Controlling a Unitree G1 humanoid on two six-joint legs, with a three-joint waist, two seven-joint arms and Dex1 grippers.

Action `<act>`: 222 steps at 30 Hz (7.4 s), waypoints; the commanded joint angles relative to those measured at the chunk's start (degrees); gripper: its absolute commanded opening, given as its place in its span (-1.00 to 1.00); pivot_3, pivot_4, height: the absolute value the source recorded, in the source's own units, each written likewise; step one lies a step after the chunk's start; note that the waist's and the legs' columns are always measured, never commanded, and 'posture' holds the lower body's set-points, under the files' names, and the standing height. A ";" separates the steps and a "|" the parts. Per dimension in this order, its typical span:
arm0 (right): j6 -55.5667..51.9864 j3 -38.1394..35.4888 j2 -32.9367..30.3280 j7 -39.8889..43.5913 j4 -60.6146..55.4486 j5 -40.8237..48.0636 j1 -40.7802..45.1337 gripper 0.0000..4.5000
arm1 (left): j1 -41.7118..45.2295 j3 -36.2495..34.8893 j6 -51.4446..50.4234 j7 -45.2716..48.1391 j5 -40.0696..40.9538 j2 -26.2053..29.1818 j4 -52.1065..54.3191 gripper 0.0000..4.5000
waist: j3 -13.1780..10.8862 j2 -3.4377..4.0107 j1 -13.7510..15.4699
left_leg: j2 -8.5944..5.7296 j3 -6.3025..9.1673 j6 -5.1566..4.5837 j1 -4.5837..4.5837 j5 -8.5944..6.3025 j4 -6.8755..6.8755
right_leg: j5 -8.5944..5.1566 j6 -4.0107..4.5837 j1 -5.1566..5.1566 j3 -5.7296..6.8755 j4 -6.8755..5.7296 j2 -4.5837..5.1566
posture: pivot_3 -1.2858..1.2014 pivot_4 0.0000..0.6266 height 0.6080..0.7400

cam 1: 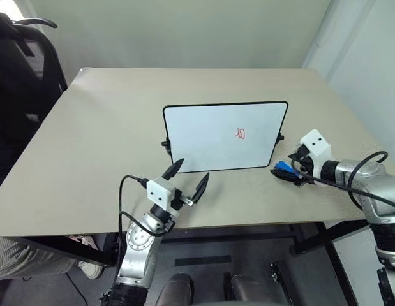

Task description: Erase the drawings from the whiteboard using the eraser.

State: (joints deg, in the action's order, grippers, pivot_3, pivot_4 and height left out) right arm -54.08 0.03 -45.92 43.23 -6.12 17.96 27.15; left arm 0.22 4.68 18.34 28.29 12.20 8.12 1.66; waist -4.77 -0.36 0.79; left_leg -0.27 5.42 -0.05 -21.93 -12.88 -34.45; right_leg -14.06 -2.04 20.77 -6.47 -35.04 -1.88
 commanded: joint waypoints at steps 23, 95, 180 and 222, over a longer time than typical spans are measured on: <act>19.15 10.40 2.18 14.36 41.14 -10.79 17.06 1.00 | -2.55 -0.86 0.91 -0.74 0.19 0.61 3.27 0.97 | 0.00 0.05 0.07 | 0.02 0.00 -0.04 0.01 -0.02 0.02 | 0.40 0.65 0.02 0.00 -0.05 0.00 | 0.03 -0.52 1.00; 37.78 3.62 40.74 -31.41 -3.99 -15.53 -9.20 -0.79 | -1.51 -2.05 -1.41 2.00 3.33 2.96 3.06 1.00 | 0.06 0.04 -0.52 | 0.03 0.12 0.09 0.00 -0.45 -0.15 | 0.51 0.80 0.32 0.07 0.02 0.01 | 0.03 -0.52 1.00; 32.45 6.62 31.06 -22.36 -3.68 -20.58 -2.47 -0.79 | -2.20 -1.25 -1.64 2.33 2.85 1.47 3.76 1.00 | 0.07 0.00 -0.51 | 0.04 0.11 0.19 -0.01 -0.53 -0.13 | 0.49 0.79 0.36 0.05 0.09 0.01 | 0.03 -0.52 1.00; 32.43 6.22 27.91 -21.59 -1.55 -21.33 1.58 -0.79 | -2.16 -1.22 -1.85 2.40 2.82 1.12 3.34 1.00 | 0.04 0.03 -0.53 | 0.03 0.11 0.22 -0.01 -0.55 -0.13 | 0.44 0.70 0.33 0.04 0.05 0.01 | 0.03 -0.52 1.00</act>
State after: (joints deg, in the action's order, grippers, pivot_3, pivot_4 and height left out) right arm -22.88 5.90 -18.19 21.39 -6.96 -3.53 27.83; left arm -2.15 3.32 16.14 30.72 14.58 9.37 3.32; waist -4.73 -0.34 0.26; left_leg -0.23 5.53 0.15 -21.95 -13.42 -34.59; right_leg -13.56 -1.24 21.10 -6.44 -35.00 -1.87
